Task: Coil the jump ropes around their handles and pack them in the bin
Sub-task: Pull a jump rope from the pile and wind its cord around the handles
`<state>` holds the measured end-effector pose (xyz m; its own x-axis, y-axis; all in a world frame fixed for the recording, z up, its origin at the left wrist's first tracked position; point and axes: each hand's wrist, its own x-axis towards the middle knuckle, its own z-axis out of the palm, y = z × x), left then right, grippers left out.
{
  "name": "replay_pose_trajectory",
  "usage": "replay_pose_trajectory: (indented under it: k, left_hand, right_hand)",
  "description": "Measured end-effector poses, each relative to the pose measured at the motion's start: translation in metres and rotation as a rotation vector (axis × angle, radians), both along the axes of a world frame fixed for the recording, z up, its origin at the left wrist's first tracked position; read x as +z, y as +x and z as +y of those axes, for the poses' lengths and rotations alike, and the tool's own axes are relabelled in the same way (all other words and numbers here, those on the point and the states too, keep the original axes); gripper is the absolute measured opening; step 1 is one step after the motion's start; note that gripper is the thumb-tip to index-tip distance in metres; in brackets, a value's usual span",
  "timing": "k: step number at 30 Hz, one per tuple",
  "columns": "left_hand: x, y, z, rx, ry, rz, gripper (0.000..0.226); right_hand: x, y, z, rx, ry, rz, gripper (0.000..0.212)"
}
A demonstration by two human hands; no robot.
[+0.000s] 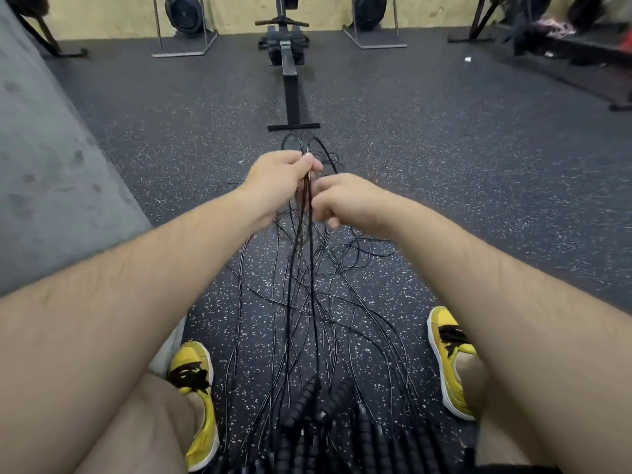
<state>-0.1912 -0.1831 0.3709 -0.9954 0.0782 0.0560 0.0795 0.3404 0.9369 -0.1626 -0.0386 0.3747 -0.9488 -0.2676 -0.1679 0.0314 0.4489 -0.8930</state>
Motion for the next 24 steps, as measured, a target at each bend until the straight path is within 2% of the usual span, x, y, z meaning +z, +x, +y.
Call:
replay_pose_trajectory:
  k: [2, 5, 7, 10, 12, 15, 17, 21, 24]
  left_hand:
    - [0.006, -0.003, 0.005, -0.023, 0.088, -0.030, 0.024]
    - [0.010, -0.004, 0.010, -0.096, 0.151, -0.065, 0.026]
    - [0.011, 0.000, 0.013, -0.135, 0.206, -0.127, 0.032]
    - [0.002, 0.011, 0.013, -0.167, 0.270, -0.246, 0.038]
    - [-0.007, 0.015, 0.007, -0.250, 0.238, -0.322, 0.040]
    - [-0.017, 0.018, 0.002, -0.400, -0.080, -0.224, 0.030]
    - [-0.020, 0.018, 0.004, -0.350, -0.215, -0.140, 0.020]
    - [-0.016, 0.011, 0.005, -0.195, -0.234, -0.051, 0.014]
    - [-0.003, 0.002, 0.004, -0.078, -0.194, 0.057, 0.018]
  right_hand:
    - [-0.002, 0.009, -0.001, 0.039, -0.015, 0.044, 0.008]
    - [-0.003, 0.010, 0.002, -0.103, -0.047, 0.158, 0.026]
    - [-0.001, 0.008, 0.005, -0.168, -0.083, 0.198, 0.030]
    - [0.004, 0.001, 0.012, -0.228, -0.118, 0.219, 0.029]
    - [0.002, -0.007, 0.019, -0.270, -0.161, 0.206, 0.025]
    - [0.000, -0.014, 0.025, -0.263, -0.169, 0.161, 0.021]
    - [0.004, -0.015, 0.025, -0.226, -0.143, 0.159, 0.022]
    - [0.018, -0.021, 0.022, -0.213, -0.193, 0.172, 0.021]
    - [0.021, -0.026, 0.020, -0.179, -0.298, 0.065, 0.012]
